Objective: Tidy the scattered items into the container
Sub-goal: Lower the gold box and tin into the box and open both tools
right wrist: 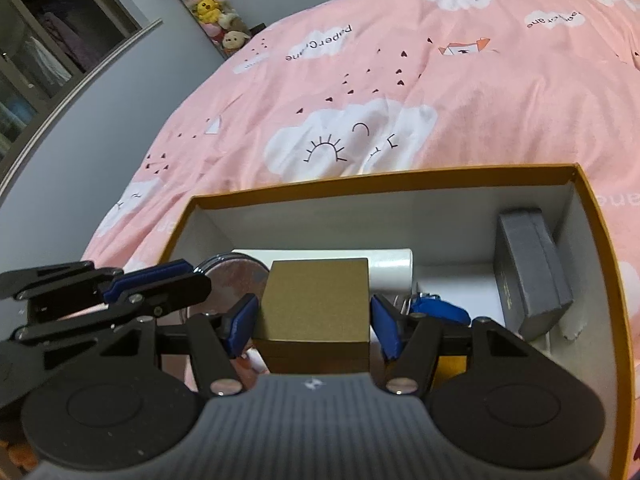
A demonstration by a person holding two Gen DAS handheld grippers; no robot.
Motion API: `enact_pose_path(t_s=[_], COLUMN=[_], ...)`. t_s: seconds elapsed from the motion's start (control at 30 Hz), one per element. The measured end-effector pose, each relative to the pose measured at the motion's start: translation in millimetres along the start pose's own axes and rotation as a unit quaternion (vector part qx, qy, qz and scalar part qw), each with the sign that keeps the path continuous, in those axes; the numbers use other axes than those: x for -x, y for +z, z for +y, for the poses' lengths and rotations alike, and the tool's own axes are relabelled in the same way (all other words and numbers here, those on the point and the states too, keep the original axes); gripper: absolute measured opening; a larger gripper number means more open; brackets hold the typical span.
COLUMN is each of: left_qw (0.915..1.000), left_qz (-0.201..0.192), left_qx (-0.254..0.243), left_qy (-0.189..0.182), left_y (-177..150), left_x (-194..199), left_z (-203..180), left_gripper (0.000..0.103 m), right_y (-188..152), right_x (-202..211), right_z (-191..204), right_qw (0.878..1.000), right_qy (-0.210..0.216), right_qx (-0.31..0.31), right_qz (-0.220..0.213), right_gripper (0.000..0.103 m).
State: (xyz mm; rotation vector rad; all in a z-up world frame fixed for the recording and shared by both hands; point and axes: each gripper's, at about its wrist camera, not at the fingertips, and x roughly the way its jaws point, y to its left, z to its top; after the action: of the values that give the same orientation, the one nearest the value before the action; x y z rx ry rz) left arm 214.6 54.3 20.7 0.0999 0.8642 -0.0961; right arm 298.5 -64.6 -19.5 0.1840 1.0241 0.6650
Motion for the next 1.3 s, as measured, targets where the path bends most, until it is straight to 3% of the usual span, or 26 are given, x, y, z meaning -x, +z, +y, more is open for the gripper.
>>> enact_pose_path(t_s=[0.37, 1.0, 1.3], left_qw=[0.9980, 0.9977, 0.9992], left_qz=[0.030, 0.032, 0.012], left_qx=[0.043, 0.057, 0.026], left_qy=[0.035, 0.018, 0.029], left_y=[-2, -3, -7], left_x=[-13, -9, 18], left_z=[13, 16, 0], left_gripper=[0.013, 0.014, 0.015], right_y=[4, 4, -3], right_x=[-32, -27, 3], right_z=[0, -2, 19], right_qw=[0.999, 0.998, 0.999], right_qy=[-0.002, 0.018, -0.016], right_qx=[-0.033, -0.045, 0.026], right_qz=[0.013, 0.035, 0.013], right_gripper=[0.064, 0.063, 0.063])
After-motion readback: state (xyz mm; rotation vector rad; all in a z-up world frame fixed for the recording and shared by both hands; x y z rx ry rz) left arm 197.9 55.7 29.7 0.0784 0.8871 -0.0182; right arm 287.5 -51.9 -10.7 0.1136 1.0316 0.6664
